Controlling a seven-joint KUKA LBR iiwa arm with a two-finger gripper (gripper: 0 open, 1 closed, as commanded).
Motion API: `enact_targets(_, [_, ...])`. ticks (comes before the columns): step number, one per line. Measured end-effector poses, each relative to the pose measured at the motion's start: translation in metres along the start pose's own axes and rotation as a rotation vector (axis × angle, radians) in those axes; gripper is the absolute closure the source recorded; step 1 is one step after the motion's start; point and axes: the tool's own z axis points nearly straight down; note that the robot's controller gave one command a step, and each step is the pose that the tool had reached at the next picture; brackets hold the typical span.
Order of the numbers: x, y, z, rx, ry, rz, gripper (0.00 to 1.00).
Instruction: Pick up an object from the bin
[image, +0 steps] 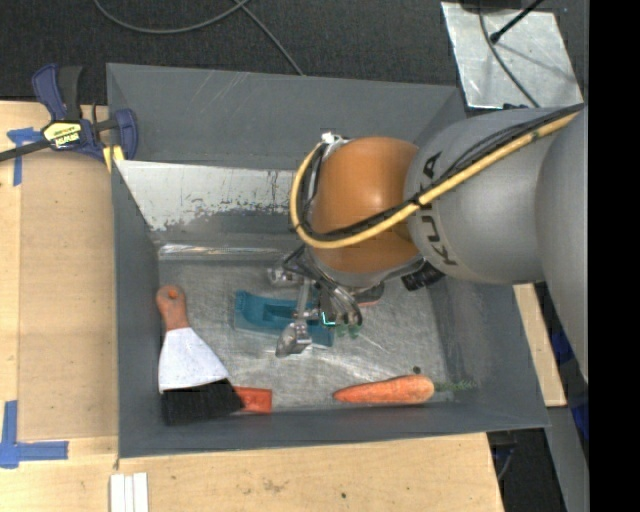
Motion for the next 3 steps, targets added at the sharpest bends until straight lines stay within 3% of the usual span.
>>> enact_targets(1, [-0.002, 0.0, -0.004, -0.001, -0.007, 0.002, 0.0])
enact_targets(2, [-0.009, -0.043, 0.067, -0.007, -0.024, 0.013, 1.0])
enact_targets(3, [-0.009, -0.043, 0.067, -0.007, -0.024, 0.013, 1.0])
